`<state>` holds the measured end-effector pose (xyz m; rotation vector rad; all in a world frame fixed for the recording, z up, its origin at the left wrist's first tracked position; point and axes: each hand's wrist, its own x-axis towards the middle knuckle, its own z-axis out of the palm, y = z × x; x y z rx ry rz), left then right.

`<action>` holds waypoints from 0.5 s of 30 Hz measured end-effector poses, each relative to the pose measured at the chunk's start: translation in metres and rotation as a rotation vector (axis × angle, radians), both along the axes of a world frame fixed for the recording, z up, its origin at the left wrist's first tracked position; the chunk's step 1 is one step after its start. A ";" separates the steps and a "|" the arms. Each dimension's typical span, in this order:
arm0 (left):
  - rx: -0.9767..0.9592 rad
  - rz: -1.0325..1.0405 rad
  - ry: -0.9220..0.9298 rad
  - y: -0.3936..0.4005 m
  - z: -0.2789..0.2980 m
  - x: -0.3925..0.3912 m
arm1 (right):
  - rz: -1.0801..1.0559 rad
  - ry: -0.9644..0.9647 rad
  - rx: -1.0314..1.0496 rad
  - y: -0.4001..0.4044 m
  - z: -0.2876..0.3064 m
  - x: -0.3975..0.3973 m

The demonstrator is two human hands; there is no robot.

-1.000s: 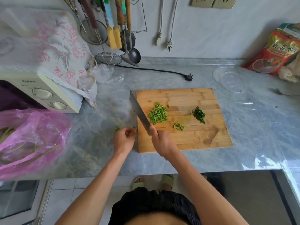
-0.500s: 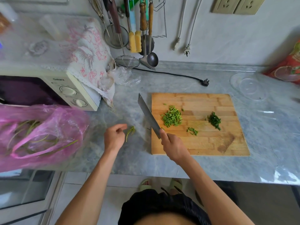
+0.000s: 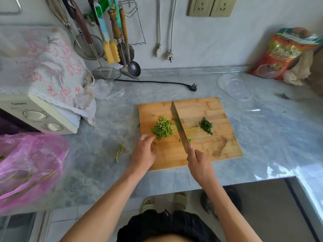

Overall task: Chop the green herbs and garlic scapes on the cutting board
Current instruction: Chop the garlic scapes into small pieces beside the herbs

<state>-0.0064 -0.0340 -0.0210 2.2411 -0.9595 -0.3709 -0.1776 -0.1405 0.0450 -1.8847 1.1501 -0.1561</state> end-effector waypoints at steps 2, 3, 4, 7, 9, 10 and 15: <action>0.102 0.044 -0.091 -0.014 -0.008 -0.005 | -0.078 0.023 -0.019 -0.003 0.000 -0.011; 0.154 0.073 -0.116 -0.017 -0.013 -0.007 | -0.106 0.046 -0.022 -0.003 0.000 -0.014; 0.185 0.077 -0.109 -0.025 -0.016 -0.010 | -0.135 0.071 -0.028 -0.005 0.000 -0.019; 0.197 0.049 -0.030 -0.037 -0.026 -0.023 | -0.173 0.177 -0.060 -0.011 -0.006 -0.031; 0.201 0.050 -0.032 -0.043 -0.028 -0.032 | -0.173 0.266 -0.085 -0.013 -0.012 -0.035; 0.208 0.059 -0.031 -0.045 -0.027 -0.036 | -0.170 0.303 -0.092 -0.014 -0.014 -0.035; 0.206 0.087 -0.033 -0.047 -0.022 -0.040 | -0.153 0.264 -0.059 -0.010 -0.012 -0.016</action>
